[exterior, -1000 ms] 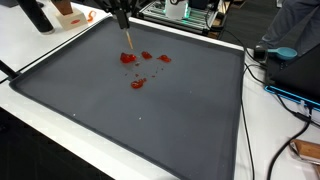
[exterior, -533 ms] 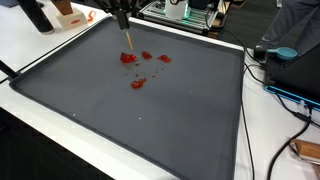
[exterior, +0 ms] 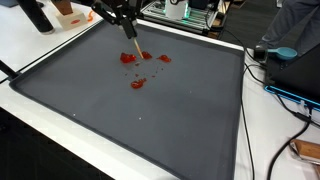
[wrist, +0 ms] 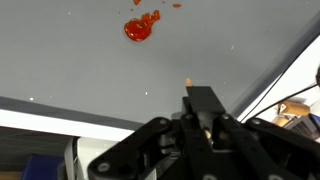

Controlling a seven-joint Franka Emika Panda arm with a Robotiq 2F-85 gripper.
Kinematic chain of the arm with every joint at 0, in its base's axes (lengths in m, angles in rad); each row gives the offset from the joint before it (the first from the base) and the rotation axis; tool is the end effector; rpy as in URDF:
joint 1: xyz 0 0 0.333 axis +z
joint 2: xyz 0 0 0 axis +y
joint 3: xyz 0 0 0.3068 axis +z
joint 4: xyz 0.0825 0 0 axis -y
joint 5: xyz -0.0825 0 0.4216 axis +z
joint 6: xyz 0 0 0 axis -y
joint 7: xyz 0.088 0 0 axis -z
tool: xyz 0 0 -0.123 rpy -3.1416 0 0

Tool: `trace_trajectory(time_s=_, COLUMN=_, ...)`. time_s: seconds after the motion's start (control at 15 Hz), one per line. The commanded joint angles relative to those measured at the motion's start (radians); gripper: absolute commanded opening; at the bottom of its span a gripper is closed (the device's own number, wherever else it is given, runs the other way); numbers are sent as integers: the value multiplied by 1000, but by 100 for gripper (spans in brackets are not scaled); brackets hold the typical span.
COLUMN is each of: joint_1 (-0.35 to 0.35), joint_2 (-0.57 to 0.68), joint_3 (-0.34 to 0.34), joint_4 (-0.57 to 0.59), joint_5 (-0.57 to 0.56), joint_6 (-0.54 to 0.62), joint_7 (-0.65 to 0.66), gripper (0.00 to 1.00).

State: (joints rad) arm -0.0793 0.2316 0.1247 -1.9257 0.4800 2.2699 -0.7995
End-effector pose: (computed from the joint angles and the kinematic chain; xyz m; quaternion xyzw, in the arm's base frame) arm 0.6498 0.0445 0.3409 -0.9410 -0.2644 -0.1252 0.1700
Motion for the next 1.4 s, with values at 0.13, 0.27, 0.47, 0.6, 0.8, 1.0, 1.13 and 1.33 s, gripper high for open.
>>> trace_trajectory(time_s=0.13, joint_1=-20, joint_2=122, joint_3=17, joint_4=93, joint_5=140, joint_6=-44, joint_7=-64, gripper=3)
trace_trajectory(time_s=0.27, joint_1=-22, joint_2=157, joint_3=21, joint_4=119, joint_5=161, joint_6=-53, joint_7=-62, gripper=3)
trace_trajectory(time_s=0.47, joint_1=-25, joint_2=204, joint_3=24, joint_4=160, joint_5=175, joint_6=-76, joint_7=-56, gripper=3)
trace_trajectory(time_s=0.6, joint_1=-26, joint_2=226, joint_3=22, joint_4=185, joint_5=167, joint_6=-97, joint_7=-39, gripper=3)
trace_trajectory(time_s=0.8, joint_1=-32, joint_2=260, joint_3=19, joint_4=226, joint_5=156, joint_6=-159, joint_7=-12, gripper=3)
trace_trajectory(time_s=1.0, joint_1=-34, joint_2=286, joint_3=14, joint_4=258, joint_5=147, joint_6=-208, joint_7=11, gripper=3)
trace_trajectory(time_s=1.13, joint_1=-34, joint_2=303, joint_3=13, joint_4=279, joint_5=144, joint_6=-235, joint_7=29, gripper=3)
trace_trajectory(time_s=1.33, joint_1=-36, joint_2=328, joint_3=12, joint_4=306, joint_5=143, joint_6=-262, joint_7=46, gripper=3)
